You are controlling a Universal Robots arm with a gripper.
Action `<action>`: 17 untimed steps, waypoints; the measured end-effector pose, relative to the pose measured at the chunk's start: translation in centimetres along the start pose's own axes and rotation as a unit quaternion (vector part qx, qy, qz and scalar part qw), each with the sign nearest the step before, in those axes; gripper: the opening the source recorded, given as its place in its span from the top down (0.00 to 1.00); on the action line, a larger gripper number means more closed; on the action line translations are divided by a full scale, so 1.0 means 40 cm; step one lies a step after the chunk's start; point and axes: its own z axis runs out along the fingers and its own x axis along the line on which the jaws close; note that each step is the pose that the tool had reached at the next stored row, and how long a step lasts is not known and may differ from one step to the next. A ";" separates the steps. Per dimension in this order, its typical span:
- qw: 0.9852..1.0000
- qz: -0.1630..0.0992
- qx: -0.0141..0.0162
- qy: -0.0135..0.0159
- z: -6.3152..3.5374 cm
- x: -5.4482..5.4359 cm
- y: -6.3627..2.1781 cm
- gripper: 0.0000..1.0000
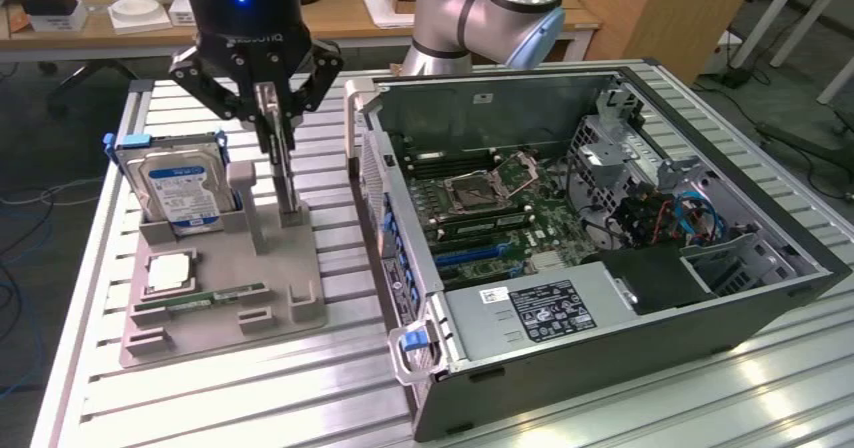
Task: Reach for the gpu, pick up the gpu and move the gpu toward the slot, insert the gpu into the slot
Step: 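Pick up the gpu and move the gpu toward the slot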
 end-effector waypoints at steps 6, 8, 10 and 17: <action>1.000 0.000 0.011 0.000 -0.031 -0.001 0.000 0.73; 1.000 0.000 0.011 0.000 -0.048 -0.002 0.001 0.73; 1.000 0.000 0.011 0.000 -0.064 -0.002 0.001 0.73; 1.000 0.000 0.009 0.000 -0.131 -0.004 0.003 0.73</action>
